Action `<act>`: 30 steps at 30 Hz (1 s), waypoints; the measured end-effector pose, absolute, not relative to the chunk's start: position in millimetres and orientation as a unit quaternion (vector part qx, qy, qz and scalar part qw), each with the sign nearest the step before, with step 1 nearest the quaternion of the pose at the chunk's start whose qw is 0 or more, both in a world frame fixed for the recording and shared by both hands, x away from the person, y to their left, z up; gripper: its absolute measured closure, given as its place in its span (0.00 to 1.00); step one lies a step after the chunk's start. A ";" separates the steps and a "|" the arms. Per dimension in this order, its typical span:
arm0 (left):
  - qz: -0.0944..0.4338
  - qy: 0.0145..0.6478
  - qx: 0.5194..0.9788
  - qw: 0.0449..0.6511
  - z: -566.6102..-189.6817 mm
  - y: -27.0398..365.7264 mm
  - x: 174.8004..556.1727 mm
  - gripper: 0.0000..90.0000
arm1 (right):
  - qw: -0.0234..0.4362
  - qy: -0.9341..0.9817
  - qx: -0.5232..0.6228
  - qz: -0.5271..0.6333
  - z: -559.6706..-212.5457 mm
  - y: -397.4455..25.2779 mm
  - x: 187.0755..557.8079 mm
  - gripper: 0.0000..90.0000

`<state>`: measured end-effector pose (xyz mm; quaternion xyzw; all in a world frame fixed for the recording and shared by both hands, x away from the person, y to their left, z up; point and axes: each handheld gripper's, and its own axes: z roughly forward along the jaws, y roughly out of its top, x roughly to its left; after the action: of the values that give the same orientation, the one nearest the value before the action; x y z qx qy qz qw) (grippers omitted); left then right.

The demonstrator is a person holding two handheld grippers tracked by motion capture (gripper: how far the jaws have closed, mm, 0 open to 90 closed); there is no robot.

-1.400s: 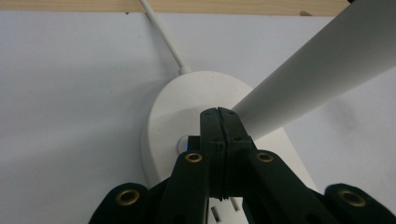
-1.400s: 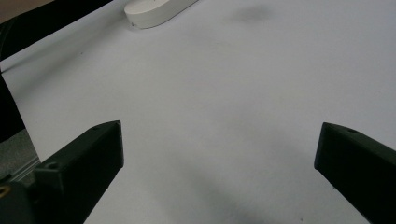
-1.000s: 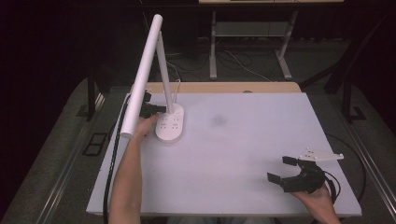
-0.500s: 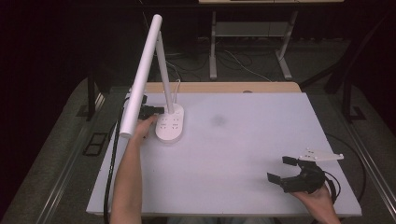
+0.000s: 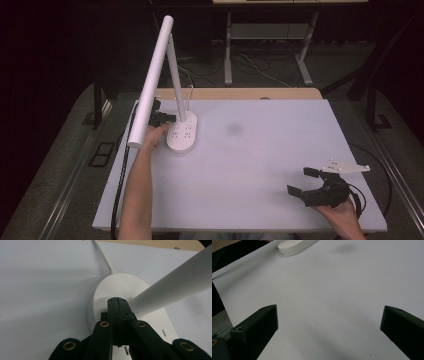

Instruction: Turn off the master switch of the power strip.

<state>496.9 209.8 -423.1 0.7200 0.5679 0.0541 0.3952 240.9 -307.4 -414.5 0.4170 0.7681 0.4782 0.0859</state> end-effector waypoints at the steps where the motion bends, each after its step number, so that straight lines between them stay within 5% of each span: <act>1: 0.054 0.570 0.719 0.394 -423.0 209.5 497.4 1.00 | 0.084 0.767 0.418 0.478 -414.3 -307.5 240.7 0.01; 14: 0.069 0.571 0.733 0.363 -417.6 200.9 499.8 1.00 | 0.085 0.766 0.418 0.480 -413.9 -307.4 241.0 0.01; 30: 0.051 0.582 0.674 0.453 -422.9 220.5 479.4 1.00 | 0.090 0.763 0.419 0.484 -413.0 -308.9 241.1 0.01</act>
<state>479.4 220.5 -422.9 0.6740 0.5815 0.0509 0.4527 241.1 -308.9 -413.0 0.4190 0.7631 0.4837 0.0902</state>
